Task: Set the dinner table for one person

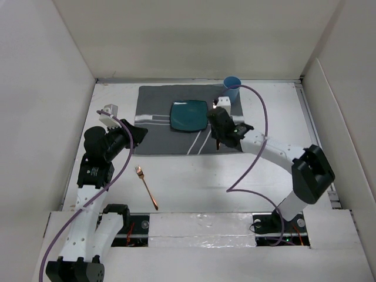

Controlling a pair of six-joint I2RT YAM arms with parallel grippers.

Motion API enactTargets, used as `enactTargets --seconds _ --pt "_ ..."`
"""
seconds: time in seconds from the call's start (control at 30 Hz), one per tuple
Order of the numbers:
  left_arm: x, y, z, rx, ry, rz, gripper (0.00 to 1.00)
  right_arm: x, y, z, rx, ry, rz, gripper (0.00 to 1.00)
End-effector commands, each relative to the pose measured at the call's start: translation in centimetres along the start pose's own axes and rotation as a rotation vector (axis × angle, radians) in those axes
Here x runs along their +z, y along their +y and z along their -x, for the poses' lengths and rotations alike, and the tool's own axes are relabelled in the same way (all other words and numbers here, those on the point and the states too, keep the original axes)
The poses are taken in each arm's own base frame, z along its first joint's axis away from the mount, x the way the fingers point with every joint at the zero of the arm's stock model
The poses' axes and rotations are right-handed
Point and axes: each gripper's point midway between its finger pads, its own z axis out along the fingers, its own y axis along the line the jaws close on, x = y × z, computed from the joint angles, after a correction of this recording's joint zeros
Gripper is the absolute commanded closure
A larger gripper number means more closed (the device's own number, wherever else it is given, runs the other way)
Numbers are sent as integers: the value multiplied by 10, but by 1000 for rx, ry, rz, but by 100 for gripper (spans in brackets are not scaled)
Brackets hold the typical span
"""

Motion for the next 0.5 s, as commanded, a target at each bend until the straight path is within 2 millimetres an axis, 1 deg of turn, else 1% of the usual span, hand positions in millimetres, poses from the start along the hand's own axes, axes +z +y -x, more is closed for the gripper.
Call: enactTargets --seconds 0.0,0.03,0.07,0.1,0.13,0.17,0.2,0.23,0.27,0.3,0.33,0.4,0.43,0.47 --pt "-2 -8 9 24 -30 -35 88 28 0 46 12 -71 51 100" --pt "-2 -7 8 23 -29 -29 88 33 2 58 25 -81 68 100" --pt "-2 -6 8 22 -27 -26 88 40 -1 64 22 -82 67 100" --pt "-1 -6 8 20 -21 -24 88 53 -3 58 11 -57 58 100" --pt "-1 -6 7 20 -18 -30 88 64 -14 61 14 -48 41 100" --pt "-1 -7 7 21 -19 -34 88 68 -14 74 15 -61 48 100" --pt "-1 -6 6 21 -19 -30 88 83 -16 66 4 -30 41 100" --pt "0 -6 7 21 -20 -29 88 90 -24 66 2 -6 33 100" --pt "-1 -7 8 21 -18 -32 88 94 -25 76 2 -17 34 100" --pt "1 -6 6 19 -12 -28 88 105 -27 69 -5 5 27 100" --pt "0 -7 7 20 -13 -32 88 109 -24 68 -10 11 33 100" --pt "0 -7 6 21 -11 -33 87 120 -33 71 8 20 31 100" --pt "1 -5 6 19 -9 -28 87 126 -29 64 3 38 44 100" --pt "1 -6 6 19 -6 -30 88 131 -34 63 5 44 36 100"
